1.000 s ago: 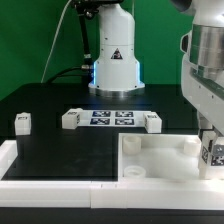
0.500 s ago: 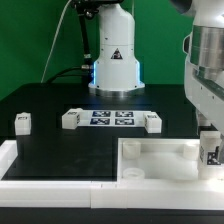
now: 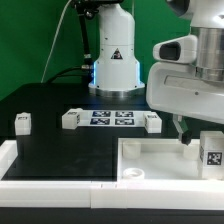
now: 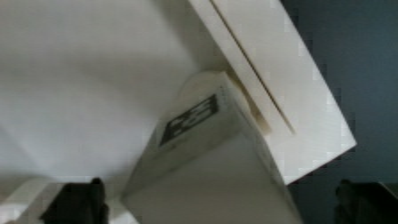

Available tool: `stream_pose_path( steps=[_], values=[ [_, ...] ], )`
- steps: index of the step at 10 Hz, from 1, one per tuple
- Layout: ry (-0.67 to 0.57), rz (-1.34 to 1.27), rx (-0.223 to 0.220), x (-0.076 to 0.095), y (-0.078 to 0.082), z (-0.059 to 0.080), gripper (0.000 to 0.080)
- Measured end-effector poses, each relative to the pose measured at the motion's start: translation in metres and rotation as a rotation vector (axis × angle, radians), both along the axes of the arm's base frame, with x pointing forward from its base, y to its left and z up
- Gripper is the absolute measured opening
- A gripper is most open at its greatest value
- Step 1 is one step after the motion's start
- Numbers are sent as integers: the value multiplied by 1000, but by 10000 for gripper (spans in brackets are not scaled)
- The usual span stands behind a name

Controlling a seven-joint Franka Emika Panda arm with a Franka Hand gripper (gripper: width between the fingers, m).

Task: Assemble one leg

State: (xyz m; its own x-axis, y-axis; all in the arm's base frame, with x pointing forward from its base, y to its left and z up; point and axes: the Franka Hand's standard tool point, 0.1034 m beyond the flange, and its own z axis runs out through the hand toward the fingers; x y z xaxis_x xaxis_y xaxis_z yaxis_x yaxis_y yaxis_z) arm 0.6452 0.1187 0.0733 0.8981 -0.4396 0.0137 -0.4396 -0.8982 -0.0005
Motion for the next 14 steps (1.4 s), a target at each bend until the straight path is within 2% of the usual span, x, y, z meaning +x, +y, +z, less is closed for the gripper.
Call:
stream_pose_path(
  steps=[4,5,6,8,11,14],
  values=[
    [2,495,-16,1,-1,2,648],
    [2,455,-15,0,-1,1,606],
    [3,452,-15,0,-1,1,606],
    [3,407,-15,0,-1,1,334],
    [1,56,0,0,-1,1,290],
    [13,-335,-37,-2,-18,2,297]
  ],
)
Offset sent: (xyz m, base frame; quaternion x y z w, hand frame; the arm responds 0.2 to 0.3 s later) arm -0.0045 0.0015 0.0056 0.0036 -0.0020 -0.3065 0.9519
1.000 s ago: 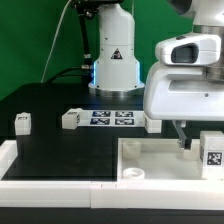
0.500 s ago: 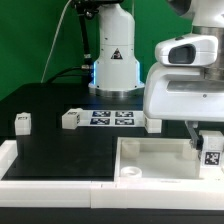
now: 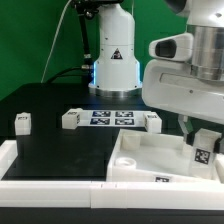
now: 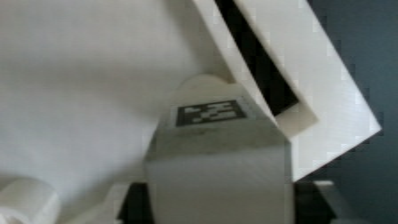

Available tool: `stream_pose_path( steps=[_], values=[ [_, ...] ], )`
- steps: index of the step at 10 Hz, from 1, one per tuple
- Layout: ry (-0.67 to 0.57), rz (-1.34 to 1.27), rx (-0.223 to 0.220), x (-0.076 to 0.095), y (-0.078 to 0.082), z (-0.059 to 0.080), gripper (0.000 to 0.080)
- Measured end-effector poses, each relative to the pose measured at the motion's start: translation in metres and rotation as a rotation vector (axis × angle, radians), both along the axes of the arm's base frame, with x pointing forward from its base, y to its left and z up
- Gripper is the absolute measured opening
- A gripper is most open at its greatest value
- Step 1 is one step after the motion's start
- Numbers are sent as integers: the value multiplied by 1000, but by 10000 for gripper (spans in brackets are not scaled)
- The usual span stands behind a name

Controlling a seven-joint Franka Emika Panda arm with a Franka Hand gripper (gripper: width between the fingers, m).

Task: Assemble one leg

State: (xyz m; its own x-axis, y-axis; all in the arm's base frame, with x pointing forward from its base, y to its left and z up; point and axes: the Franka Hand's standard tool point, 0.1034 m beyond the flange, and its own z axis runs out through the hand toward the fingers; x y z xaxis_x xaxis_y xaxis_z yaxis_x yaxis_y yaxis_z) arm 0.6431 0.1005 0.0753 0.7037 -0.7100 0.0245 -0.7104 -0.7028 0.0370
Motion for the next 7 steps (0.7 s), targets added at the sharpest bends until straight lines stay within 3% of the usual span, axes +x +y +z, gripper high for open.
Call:
stream_pose_path(
  steps=[2,3,6,7],
  values=[
    [32,-211,-57,-7,-22,1,301],
    [36,-260,-79,-9,-25,1,304],
    [46,-277,-92,-12,-31,1,305],
    [46,-278,-92,-12,-31,1,397]
  ],
)
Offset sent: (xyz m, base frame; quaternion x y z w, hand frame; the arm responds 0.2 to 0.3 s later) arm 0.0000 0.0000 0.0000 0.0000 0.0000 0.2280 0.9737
